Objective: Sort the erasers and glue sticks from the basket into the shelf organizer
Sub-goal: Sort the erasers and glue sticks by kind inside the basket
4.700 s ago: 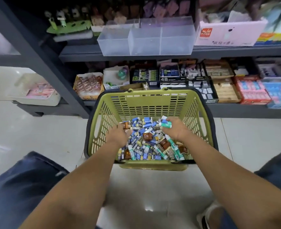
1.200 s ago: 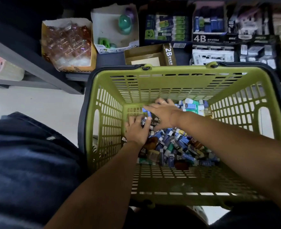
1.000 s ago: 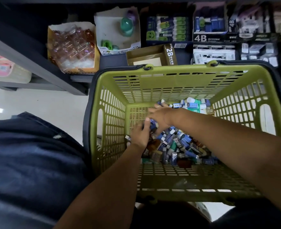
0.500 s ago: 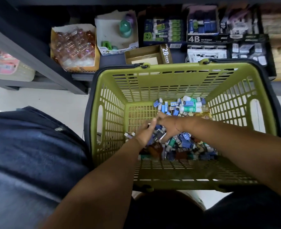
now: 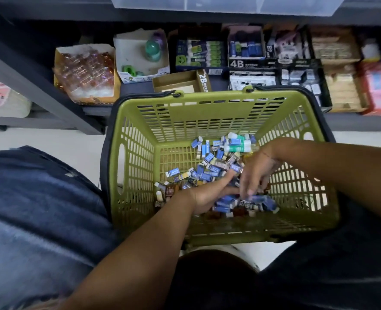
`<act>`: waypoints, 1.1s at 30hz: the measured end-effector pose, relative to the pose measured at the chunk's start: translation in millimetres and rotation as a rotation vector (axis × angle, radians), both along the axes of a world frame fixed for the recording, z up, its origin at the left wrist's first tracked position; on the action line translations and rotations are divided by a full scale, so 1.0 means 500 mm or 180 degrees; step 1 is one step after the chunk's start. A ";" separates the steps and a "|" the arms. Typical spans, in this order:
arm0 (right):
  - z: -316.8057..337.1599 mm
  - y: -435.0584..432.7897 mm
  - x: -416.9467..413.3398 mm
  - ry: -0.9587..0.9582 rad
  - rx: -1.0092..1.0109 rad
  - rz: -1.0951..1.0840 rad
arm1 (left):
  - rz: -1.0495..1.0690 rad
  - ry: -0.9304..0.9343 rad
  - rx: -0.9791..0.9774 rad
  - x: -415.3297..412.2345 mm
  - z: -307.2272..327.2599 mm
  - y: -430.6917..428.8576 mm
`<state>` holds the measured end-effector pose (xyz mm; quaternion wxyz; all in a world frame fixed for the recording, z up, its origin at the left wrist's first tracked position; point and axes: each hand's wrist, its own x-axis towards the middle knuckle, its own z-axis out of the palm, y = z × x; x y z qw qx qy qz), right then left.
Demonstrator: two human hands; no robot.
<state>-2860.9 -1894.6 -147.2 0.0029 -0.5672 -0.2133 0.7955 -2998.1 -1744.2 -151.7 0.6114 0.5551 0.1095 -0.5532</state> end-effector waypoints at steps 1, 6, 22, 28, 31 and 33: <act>0.014 -0.012 0.010 0.0076 -0.0084 0.0135 | -0.0061 -0.0062 -0.0033 0.003 0.005 0.001; 0.042 0.003 0.027 -0.0773 0.0185 -0.0255 | 0.1021 -0.0401 0.0793 0.028 0.005 0.052; -0.123 0.206 -0.024 -0.3452 0.1613 -0.0160 | 0.2375 0.0118 0.2419 0.005 -0.126 0.152; -0.141 0.213 -0.019 -0.3676 0.1770 0.0371 | 0.2562 0.0283 0.2007 0.000 -0.135 0.143; -0.144 0.226 -0.018 -0.3805 0.1778 0.0545 | 0.2593 0.0216 0.1893 0.007 -0.116 0.147; -0.150 0.223 -0.022 -0.3876 0.1763 0.0636 | 0.2551 0.0242 0.1890 0.006 -0.120 0.148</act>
